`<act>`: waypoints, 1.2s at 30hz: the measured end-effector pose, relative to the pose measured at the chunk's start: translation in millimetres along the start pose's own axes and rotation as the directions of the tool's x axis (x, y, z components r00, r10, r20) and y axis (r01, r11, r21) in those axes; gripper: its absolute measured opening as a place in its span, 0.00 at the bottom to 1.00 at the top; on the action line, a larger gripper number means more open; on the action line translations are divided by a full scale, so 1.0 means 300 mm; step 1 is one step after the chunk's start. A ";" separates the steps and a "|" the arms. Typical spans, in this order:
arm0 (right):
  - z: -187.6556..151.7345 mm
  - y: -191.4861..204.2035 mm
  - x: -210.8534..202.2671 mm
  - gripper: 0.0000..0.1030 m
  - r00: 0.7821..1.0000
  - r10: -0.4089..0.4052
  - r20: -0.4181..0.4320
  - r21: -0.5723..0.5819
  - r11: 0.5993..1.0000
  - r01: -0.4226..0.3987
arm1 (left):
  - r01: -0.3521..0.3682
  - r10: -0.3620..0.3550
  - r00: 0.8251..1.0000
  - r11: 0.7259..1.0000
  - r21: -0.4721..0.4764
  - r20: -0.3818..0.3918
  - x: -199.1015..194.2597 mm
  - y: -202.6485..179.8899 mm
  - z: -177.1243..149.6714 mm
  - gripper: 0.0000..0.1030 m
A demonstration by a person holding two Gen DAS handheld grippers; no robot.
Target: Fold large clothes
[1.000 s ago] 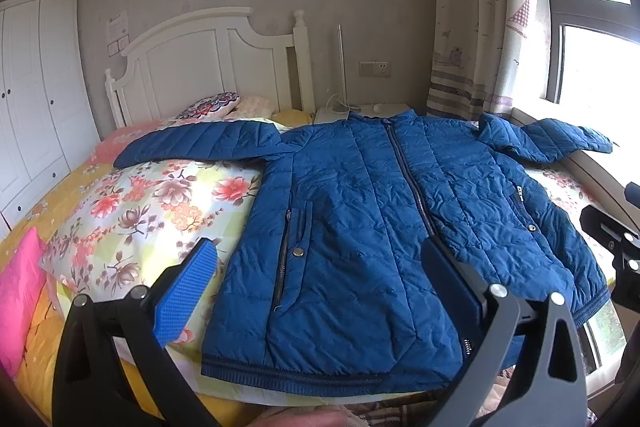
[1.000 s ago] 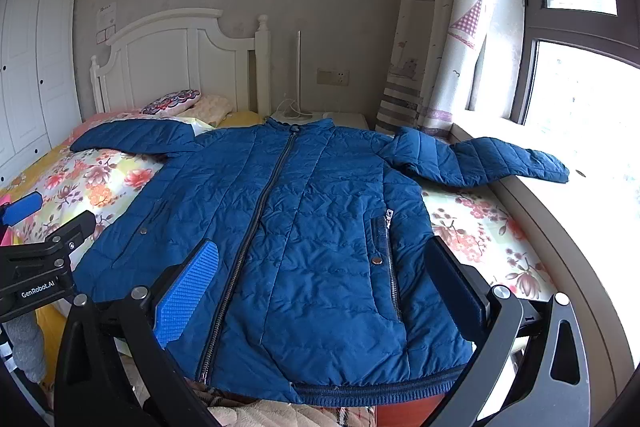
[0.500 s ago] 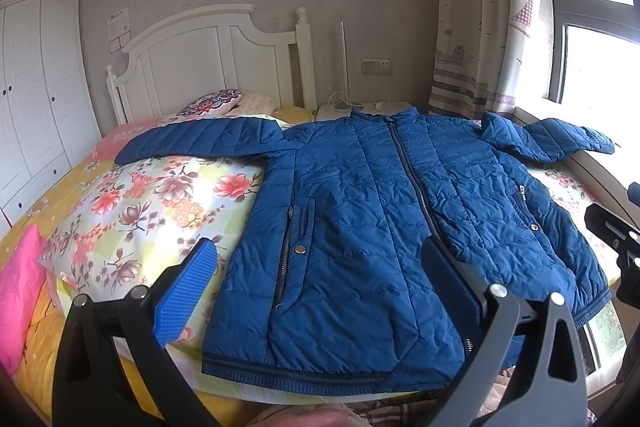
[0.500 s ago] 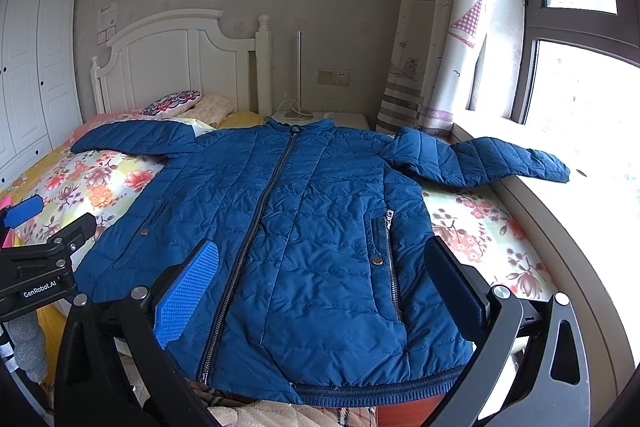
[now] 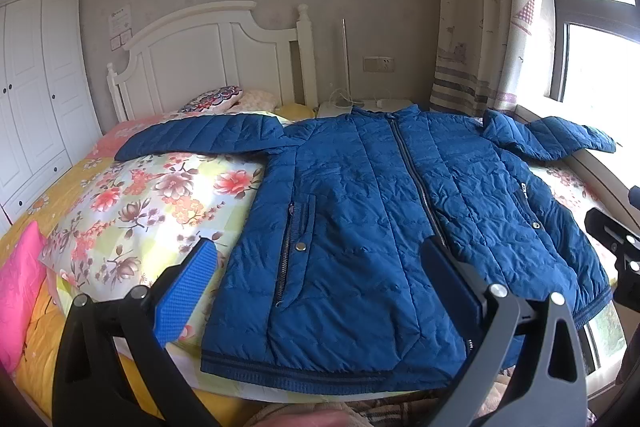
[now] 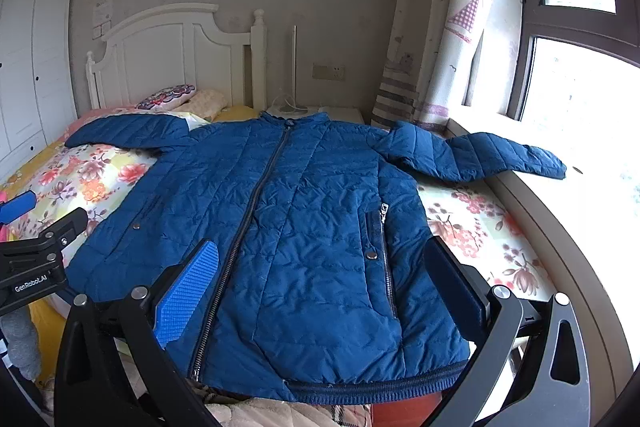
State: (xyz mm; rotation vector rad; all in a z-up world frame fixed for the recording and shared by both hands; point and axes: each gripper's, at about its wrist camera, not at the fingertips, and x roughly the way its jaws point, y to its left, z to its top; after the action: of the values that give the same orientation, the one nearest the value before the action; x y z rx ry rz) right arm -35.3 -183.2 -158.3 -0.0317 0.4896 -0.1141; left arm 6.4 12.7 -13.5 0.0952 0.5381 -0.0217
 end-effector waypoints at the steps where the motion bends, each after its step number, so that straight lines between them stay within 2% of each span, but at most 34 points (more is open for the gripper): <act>1: 0.001 0.000 0.001 0.96 1.000 -0.001 -0.003 0.000 1.000 0.001 | 0.000 0.000 1.000 1.000 0.002 -0.002 0.002 0.000 -0.003 0.98; 36: -0.004 -0.008 0.002 0.96 1.000 0.001 -0.007 0.006 1.000 -0.001 | 0.000 0.000 1.000 1.000 0.004 -0.014 0.009 -0.025 -0.008 0.98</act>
State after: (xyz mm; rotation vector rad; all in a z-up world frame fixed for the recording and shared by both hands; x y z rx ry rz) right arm -35.5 -185.6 -159.5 -0.0254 0.4958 -0.1150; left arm 7.3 5.3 -17.5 0.0993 0.5523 -0.0220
